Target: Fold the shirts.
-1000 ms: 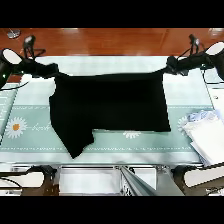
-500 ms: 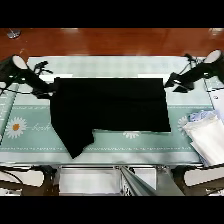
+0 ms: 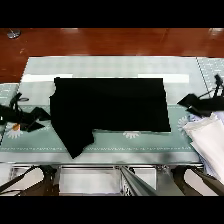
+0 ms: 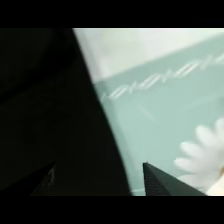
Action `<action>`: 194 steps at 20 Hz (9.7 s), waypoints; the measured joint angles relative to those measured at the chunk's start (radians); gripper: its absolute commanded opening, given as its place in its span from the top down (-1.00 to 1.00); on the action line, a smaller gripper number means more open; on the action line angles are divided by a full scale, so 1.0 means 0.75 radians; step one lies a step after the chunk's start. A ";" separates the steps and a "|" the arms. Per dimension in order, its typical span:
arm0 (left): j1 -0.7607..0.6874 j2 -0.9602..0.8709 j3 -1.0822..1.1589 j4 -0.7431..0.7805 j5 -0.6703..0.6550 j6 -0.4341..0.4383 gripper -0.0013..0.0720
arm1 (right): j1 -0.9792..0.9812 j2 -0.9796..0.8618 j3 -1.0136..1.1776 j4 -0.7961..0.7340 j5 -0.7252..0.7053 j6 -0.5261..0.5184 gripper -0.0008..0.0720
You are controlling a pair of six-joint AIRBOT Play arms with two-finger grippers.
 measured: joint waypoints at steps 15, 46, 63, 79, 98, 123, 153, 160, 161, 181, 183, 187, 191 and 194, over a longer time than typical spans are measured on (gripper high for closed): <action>-0.302 0.103 -0.327 -0.285 0.186 0.202 0.90 | -0.168 0.133 -0.203 0.037 -0.038 -0.006 -0.74; -0.437 -0.678 0.975 -0.333 0.171 0.103 -0.93 | 0.282 -0.807 0.789 0.257 -0.066 0.011 -0.40; -0.388 -0.805 1.409 -0.067 -0.099 -0.135 0.13 | 0.259 -1.137 0.980 0.238 0.171 0.077 0.92; -1.278 -0.799 1.411 -0.051 0.099 -0.128 0.91 | 0.385 0.204 0.378 -0.027 0.227 0.110 0.92; -1.249 -0.712 1.471 -0.089 0.087 -0.239 0.90 | 0.644 0.319 0.330 0.132 0.062 0.169 0.92; -0.652 0.472 0.313 -0.082 0.250 -0.040 0.90 | 0.812 -0.081 0.273 -0.317 -0.141 0.625 -0.71; -0.652 0.446 0.308 -0.084 0.235 -0.040 0.90 | 0.636 -0.382 1.489 -0.157 0.480 0.330 0.93; -0.652 0.446 0.308 -0.085 0.234 -0.040 0.90 | 0.150 -0.075 1.471 -0.508 0.917 0.407 0.92; -0.652 0.446 0.308 -0.088 0.234 -0.040 0.90 | 0.058 -0.013 1.411 -0.541 0.939 0.407 0.92; -0.826 0.138 0.927 -0.037 0.213 -0.021 0.90 | 0.185 0.068 0.718 -0.256 0.303 0.356 0.92; -0.844 0.097 0.958 0.099 0.145 -0.071 0.90 | 0.475 -0.085 0.783 -0.362 0.186 0.370 0.92; -0.803 0.066 0.772 0.377 0.107 -0.222 0.90 | 0.762 -0.374 0.821 -0.660 0.185 0.475 0.92; -0.781 0.058 0.679 0.453 0.101 -0.272 0.90 | 0.851 -0.515 0.826 -0.769 0.214 0.511 0.92; -0.775 0.053 0.657 0.480 0.095 -0.286 0.90 | 0.872 -0.549 0.827 -0.802 0.220 0.522 0.92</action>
